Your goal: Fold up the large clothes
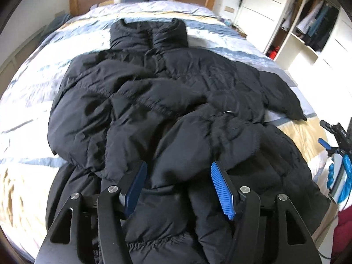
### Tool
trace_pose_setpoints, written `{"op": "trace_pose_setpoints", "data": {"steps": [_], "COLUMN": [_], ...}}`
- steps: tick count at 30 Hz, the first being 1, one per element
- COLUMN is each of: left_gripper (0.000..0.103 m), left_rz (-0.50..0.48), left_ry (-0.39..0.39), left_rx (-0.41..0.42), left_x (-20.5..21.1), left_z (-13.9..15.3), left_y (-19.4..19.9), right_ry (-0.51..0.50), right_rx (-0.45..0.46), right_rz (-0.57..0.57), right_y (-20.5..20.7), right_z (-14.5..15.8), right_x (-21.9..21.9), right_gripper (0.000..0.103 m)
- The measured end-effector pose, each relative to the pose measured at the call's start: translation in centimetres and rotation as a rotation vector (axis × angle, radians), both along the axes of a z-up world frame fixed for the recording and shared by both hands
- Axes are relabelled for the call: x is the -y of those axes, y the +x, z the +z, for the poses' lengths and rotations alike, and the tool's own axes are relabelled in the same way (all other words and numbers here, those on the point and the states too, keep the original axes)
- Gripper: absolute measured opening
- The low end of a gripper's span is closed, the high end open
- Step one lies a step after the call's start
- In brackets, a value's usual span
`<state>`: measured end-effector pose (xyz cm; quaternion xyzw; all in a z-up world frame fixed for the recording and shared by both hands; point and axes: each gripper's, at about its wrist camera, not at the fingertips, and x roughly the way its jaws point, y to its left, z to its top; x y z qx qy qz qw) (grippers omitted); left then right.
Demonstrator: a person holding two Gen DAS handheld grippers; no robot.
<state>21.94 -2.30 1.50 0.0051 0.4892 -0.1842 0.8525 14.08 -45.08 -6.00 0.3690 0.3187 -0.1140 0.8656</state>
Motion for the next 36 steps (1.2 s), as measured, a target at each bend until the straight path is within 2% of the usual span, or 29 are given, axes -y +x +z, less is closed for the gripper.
{"op": "trace_pose_setpoints", "data": {"steps": [3, 9, 18, 20, 22, 24, 28, 31, 36], "left_gripper": [0.060, 0.060, 0.060, 0.060, 0.060, 0.060, 0.060, 0.060, 0.060], "left_rz": [0.032, 0.088, 0.132, 0.135, 0.139, 0.141, 0.133, 0.123, 0.123], "left_ry": [-0.005, -0.018, -0.037, -0.034, -0.035, -0.037, -0.026, -0.021, -0.045], "left_rx": [-0.031, -0.051, -0.064, -0.065, -0.068, -0.070, -0.060, -0.043, -0.022], "left_x": [-0.9, -2.9, -4.8, -5.0, -5.2, -5.3, -5.3, -5.3, -5.7], "left_z": [-1.1, -1.8, -1.9, -2.0, -2.1, -2.1, -1.8, -1.4, -0.7], "left_y": [0.4, 0.8, 0.8, 0.6, 0.5, 0.4, -0.2, -0.7, -1.6], "right_ry": [0.088, 0.291, 0.427, 0.454, 0.490, 0.520, 0.480, 0.410, 0.270], "right_rx": [-0.004, 0.052, 0.161, 0.184, 0.190, 0.194, 0.210, 0.218, 0.243], "right_rz": [-0.002, -0.062, -0.179, -0.194, -0.210, -0.228, -0.215, -0.188, -0.114], "right_y": [2.8, 6.7, 9.1, 9.4, 9.7, 9.9, 10.0, 10.2, 10.7], "right_z": [-2.3, -6.3, -8.4, -8.6, -9.2, -9.8, -8.8, -6.8, -1.3], "right_x": [1.3, 4.2, 7.2, 7.7, 8.3, 8.7, 8.3, 7.7, 6.2], "right_gripper": [0.101, 0.101, 0.097, 0.085, 0.051, 0.034, 0.017, 0.010, 0.007]}}
